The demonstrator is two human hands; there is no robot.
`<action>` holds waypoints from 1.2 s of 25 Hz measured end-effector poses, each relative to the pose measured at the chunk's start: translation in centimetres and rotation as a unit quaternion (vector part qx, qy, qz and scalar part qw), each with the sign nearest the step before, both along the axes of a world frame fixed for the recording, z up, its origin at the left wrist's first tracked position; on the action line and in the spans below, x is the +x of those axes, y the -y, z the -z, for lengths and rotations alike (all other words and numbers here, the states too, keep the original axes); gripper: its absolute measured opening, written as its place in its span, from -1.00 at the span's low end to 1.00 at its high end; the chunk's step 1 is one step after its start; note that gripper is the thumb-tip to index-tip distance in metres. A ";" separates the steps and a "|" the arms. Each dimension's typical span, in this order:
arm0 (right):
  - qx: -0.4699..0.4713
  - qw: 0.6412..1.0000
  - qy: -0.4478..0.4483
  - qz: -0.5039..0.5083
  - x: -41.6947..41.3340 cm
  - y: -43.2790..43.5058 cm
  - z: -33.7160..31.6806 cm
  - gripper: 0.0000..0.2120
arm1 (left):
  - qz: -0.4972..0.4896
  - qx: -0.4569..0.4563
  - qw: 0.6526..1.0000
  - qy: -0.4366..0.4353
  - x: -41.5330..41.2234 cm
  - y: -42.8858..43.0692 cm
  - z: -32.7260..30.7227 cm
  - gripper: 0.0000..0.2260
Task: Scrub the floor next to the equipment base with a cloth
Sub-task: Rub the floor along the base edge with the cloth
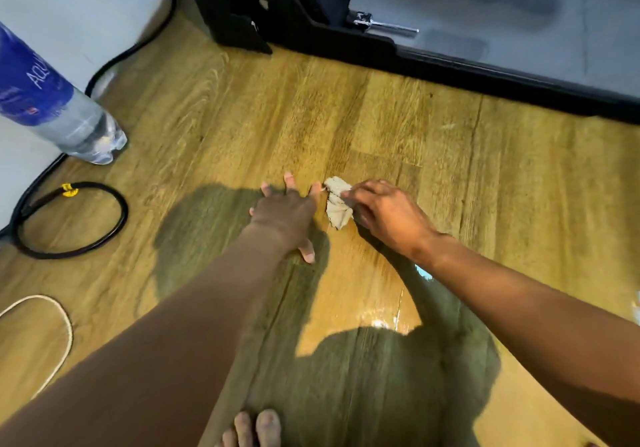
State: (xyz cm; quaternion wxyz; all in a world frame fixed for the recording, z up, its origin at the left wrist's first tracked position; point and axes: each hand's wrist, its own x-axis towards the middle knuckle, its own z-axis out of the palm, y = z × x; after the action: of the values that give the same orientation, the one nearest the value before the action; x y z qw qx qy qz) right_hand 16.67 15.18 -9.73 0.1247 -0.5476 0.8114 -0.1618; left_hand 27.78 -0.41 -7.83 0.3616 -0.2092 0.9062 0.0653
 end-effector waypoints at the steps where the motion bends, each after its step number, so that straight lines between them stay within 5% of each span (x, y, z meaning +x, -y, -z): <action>1: 0.004 1.000 -0.007 0.019 0.4 0.0 -0.1 -0.69 | 0.017 -0.011 1.000 -0.008 0.2 0.2 0.1 0.18; 7: -0.006 0.995 -0.015 -0.097 8.1 -4.1 -0.6 -0.66 | 0.160 -0.079 0.984 -0.009 2.5 3.6 -0.1 0.16; 11: -0.007 1.000 -0.009 0.008 7.7 -3.0 -0.6 -0.70 | 0.098 -0.045 0.994 -0.004 3.5 4.8 -0.4 0.17; 16: 0.012 0.986 -0.017 -0.164 11.2 -3.3 -0.9 -0.63 | 0.092 -0.025 0.995 -0.014 3.5 4.9 -0.4 0.16; 20: 0.002 0.999 -0.018 -0.033 9.7 -2.2 -1.2 -0.68 | 0.100 -0.023 0.994 -0.028 3.9 5.4 -0.3 0.18; 24: 0.004 0.983 -0.019 -0.183 13.0 -2.2 -0.7 -0.69 | 0.067 -0.049 0.996 -0.038 5.4 6.5 0.2 0.19; 28: 0.008 0.999 0.010 -0.032 9.7 -0.6 -1.1 -0.66 | 0.040 -0.022 0.999 -0.012 6.0 6.9 -0.2 0.19; 30: 0.002 0.999 -0.011 -0.049 10.8 -0.3 -0.9 -0.67 | 0.050 -0.003 0.999 0.008 5.6 7.4 -1.0 0.22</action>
State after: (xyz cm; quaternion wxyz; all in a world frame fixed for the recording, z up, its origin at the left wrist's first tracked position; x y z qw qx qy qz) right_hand 27.42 15.52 -8.87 0.1241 -0.5882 0.7854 -0.1479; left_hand 33.39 -7.77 -6.87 0.3710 -0.1656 0.9128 0.0426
